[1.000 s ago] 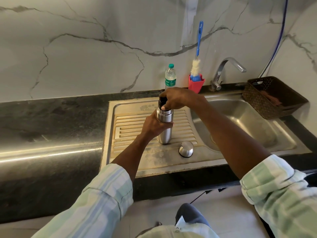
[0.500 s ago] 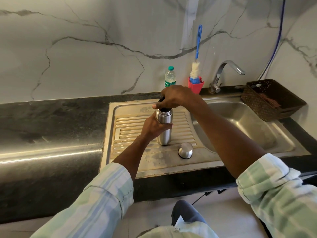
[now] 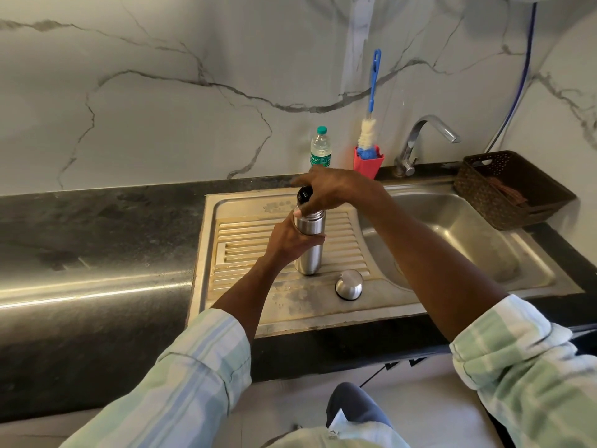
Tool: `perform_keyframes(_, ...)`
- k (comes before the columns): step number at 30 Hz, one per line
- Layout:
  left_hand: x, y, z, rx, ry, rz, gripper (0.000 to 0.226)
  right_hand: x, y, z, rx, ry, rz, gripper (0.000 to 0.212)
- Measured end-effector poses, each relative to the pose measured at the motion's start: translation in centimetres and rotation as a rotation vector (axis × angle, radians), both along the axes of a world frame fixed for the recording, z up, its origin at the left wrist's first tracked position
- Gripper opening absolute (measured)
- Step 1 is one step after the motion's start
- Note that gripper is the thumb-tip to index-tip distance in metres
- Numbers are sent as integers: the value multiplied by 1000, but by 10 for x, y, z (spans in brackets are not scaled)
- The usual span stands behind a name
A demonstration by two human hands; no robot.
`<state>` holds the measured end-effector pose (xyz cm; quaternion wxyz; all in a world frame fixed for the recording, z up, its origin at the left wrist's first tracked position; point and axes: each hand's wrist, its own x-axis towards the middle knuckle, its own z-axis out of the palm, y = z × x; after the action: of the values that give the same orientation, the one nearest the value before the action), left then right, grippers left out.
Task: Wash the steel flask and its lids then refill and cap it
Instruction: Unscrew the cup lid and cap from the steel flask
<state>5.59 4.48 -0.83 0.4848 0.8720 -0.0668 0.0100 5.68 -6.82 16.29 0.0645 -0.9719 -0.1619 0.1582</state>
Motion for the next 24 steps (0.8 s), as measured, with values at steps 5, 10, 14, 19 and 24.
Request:
perform_keyframes(5, -1, 1, 0, -16, 12, 5, 70, -2, 6, -9, -72, -114, -156, 56)
perform_keyframes(10, -2, 0, 1, 21, 17, 15, 70, -6, 8, 4, -87, 11, 50, 42)
perform_keyframes(14, -2, -2, 1, 28, 17, 6, 75, -6, 8, 2, -107, 40, 155, 41)
perform_keyframes(19, -1, 0, 1, -18, 7, 4, 76, -1, 7, -4, -30, -61, -25, 82)
perform_keyframes(24, -2, 0, 0, -16, 28, 10, 78, 0, 12, -11, -145, -137, -178, 69)
